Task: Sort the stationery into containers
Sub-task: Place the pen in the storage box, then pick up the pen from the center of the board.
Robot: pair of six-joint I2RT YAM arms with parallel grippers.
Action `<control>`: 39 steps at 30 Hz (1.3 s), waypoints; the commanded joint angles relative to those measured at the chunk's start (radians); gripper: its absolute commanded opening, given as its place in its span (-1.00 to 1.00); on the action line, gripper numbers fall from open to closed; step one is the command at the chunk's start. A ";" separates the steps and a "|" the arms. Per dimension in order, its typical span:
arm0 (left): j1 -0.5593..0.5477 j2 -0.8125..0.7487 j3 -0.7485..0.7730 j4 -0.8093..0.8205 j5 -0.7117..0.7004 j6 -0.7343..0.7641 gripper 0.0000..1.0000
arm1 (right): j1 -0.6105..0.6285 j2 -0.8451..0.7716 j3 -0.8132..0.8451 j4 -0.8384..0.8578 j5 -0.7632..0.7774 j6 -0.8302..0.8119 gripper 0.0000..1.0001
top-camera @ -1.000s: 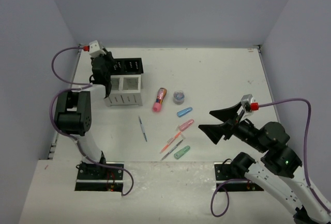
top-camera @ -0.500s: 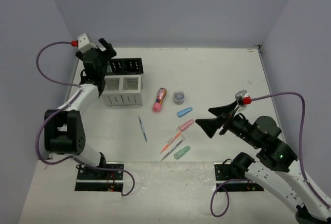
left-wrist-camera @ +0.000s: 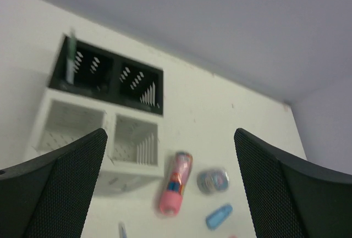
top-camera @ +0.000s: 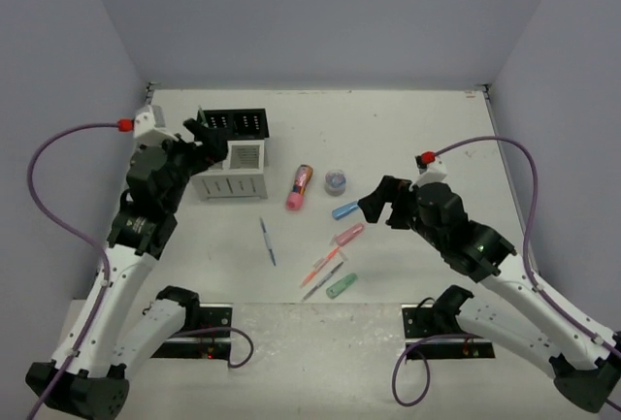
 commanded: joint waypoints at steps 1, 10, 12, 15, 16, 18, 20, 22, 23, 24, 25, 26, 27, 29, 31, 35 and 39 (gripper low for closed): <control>-0.231 0.032 -0.147 -0.163 -0.133 -0.019 1.00 | 0.000 -0.073 -0.015 0.012 0.130 0.027 0.97; -0.548 0.159 -0.176 -0.200 -0.311 -0.113 1.00 | 0.001 -0.111 -0.034 -0.040 0.116 -0.045 0.98; -0.580 0.163 -0.169 -0.195 -0.326 -0.113 1.00 | 0.001 -0.131 -0.056 -0.037 0.113 -0.043 0.97; -0.617 0.242 -0.111 -0.290 -0.396 -0.137 1.00 | 0.000 -0.123 -0.083 -0.025 0.101 -0.051 0.98; -0.623 0.263 -0.102 -0.325 -0.419 -0.159 1.00 | 0.000 -0.114 -0.085 -0.023 0.090 -0.052 0.96; -0.627 0.286 -0.095 -0.377 -0.460 -0.216 1.00 | 0.001 -0.083 -0.086 -0.019 0.061 -0.064 0.92; -0.627 0.303 -0.090 -0.420 -0.490 -0.294 1.00 | 0.000 -0.048 -0.092 -0.008 0.017 -0.092 0.80; -0.627 0.317 -0.089 -0.449 -0.516 -0.381 1.00 | 0.001 0.030 -0.075 -0.017 -0.002 -0.110 0.68; -0.627 0.330 -0.088 -0.451 -0.516 -0.395 1.00 | 0.001 0.064 -0.062 -0.027 -0.006 -0.115 0.64; -0.627 0.343 -0.088 -0.453 -0.516 -0.410 1.00 | 0.001 0.098 -0.049 -0.038 -0.011 -0.121 0.61; -0.627 0.356 -0.088 -0.455 -0.515 -0.425 1.00 | 0.001 0.132 -0.036 -0.049 -0.016 -0.126 0.57; -0.627 0.366 -0.086 -0.453 -0.515 -0.434 1.00 | 0.001 0.146 -0.034 -0.046 -0.030 -0.132 0.56; -0.627 0.375 -0.085 -0.450 -0.515 -0.441 0.99 | 0.001 0.156 -0.035 -0.039 -0.046 -0.139 0.55; -0.628 0.407 -0.089 -0.436 -0.511 -0.452 0.94 | 0.001 0.146 -0.045 -0.017 -0.075 -0.150 0.55; -0.628 0.440 -0.096 -0.409 -0.506 -0.459 0.88 | 0.001 0.131 -0.052 -0.006 -0.081 -0.153 0.55; -0.627 0.519 -0.091 -0.382 -0.490 -0.480 0.71 | 0.001 0.113 -0.057 0.002 -0.093 -0.157 0.55; -0.627 0.586 -0.070 -0.382 -0.485 -0.503 0.53 | 0.001 0.108 -0.062 0.013 -0.099 -0.156 0.56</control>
